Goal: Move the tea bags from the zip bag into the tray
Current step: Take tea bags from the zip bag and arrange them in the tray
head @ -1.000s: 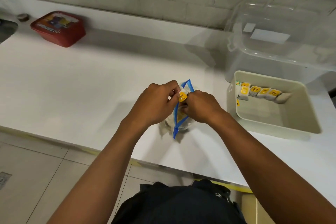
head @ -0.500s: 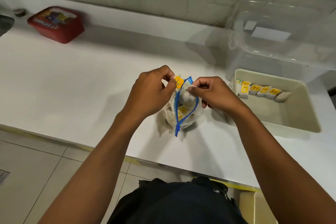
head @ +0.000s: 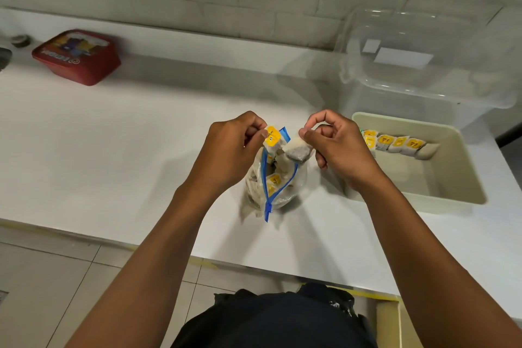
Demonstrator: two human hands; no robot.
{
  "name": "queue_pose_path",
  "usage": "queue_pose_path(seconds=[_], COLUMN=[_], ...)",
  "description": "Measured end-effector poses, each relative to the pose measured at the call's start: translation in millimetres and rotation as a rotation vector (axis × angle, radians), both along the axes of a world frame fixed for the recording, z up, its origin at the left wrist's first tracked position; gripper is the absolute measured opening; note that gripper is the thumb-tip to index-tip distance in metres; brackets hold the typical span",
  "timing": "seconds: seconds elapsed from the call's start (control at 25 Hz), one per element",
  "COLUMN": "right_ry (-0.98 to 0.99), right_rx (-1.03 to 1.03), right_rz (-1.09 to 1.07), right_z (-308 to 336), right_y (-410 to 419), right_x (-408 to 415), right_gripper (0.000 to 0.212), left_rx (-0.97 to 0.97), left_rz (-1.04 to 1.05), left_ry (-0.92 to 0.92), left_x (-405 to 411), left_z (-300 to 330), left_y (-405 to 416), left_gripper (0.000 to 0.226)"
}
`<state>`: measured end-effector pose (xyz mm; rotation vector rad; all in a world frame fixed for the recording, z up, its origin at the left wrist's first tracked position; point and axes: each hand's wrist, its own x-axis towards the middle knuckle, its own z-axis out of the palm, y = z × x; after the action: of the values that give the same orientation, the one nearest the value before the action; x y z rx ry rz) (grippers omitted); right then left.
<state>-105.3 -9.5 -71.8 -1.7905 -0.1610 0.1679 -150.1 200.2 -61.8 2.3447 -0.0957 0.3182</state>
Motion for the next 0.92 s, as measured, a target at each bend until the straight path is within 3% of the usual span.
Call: queue_pose_path(seconds=[0.28,0.44,0.64,0.8,0.92], right_ry=[0.047,-0.038,-0.18,-0.247,-0.301], right_rx=[-0.045,-0.368,-0.803,-0.897,-0.83], right_rz=[0.053,0.008,0.252,0.282,0.236], right_z=[-3.9,-19.4,-24.6,-25.5,-27.3], right_y=[10.9,19.2,26.7,20.6,17.7], right_x=[-0.8,8.1,11.6,14.0,15.7], right_gripper=[0.009,0.01,0.03,0.028,0.019], left_rx=[-0.009,0.02,0.04,0.069,0.067], left_rz=[0.02,0.044,0.033,0.021,0.013], left_ry=[-0.013,-0.027,0.003,0.041,0.048], left_x=[-3.4,-5.0,-6.4,-6.5,-4.9], left_z=[1.8,1.9,1.1,-2.5,-3.4], left_y=[-2.6,-0.6,5.0,8.4,8.3], left_gripper=[0.023,0.021,0.02,0.017,0.017])
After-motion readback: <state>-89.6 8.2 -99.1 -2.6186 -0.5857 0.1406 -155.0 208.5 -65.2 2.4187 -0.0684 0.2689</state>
